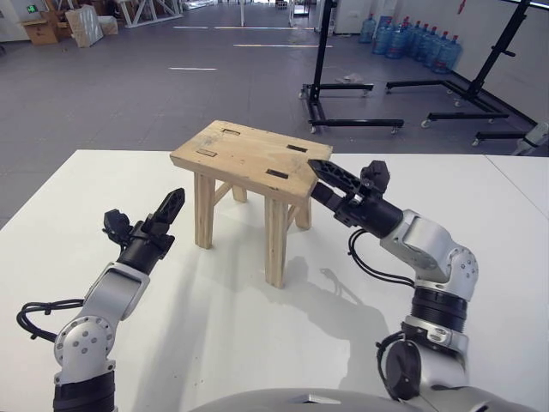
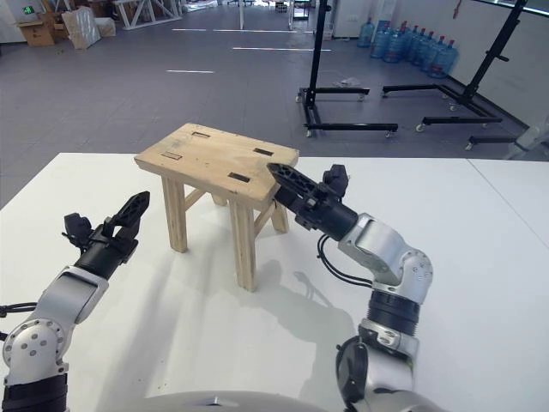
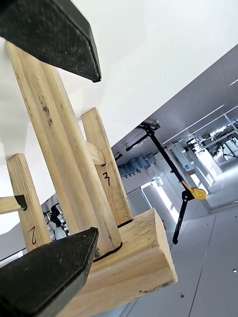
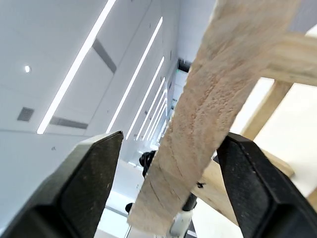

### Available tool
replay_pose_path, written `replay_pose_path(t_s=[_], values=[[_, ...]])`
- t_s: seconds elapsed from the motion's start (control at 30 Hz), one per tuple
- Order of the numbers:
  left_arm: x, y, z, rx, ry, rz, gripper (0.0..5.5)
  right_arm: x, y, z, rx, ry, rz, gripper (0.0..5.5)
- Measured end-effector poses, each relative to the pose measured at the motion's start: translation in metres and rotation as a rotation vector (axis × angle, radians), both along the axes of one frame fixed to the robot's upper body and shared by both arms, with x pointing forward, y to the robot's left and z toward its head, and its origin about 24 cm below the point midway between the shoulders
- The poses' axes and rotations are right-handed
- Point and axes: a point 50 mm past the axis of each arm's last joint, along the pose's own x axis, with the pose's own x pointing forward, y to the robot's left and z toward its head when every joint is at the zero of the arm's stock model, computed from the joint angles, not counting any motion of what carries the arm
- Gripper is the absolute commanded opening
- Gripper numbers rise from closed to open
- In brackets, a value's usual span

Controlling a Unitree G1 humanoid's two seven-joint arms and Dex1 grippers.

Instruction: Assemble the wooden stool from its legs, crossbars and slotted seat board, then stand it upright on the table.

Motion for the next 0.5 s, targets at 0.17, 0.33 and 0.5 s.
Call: replay_pose_path(t_s=[0.17, 0.33, 0.5], values=[[-0.001, -0.001, -0.003, 0.017, -0.004, 0.001, 5.4, -0.011, -0.033, -0.012, -0.061, 0.02, 0.062, 3.32], [-0.008, -0.001, -0.014, 0.1, -0.002, 0.002, 5.4, -0.034, -0.039, -0.019, -0.107, -0.011, 0.062, 3.32], [-0.012, 0.013, -0.014, 0.231, -0.062, 0.043, 5.4, -0.075, -0.001, -0.036, -0.261, -0.187, 0.297, 3.32]])
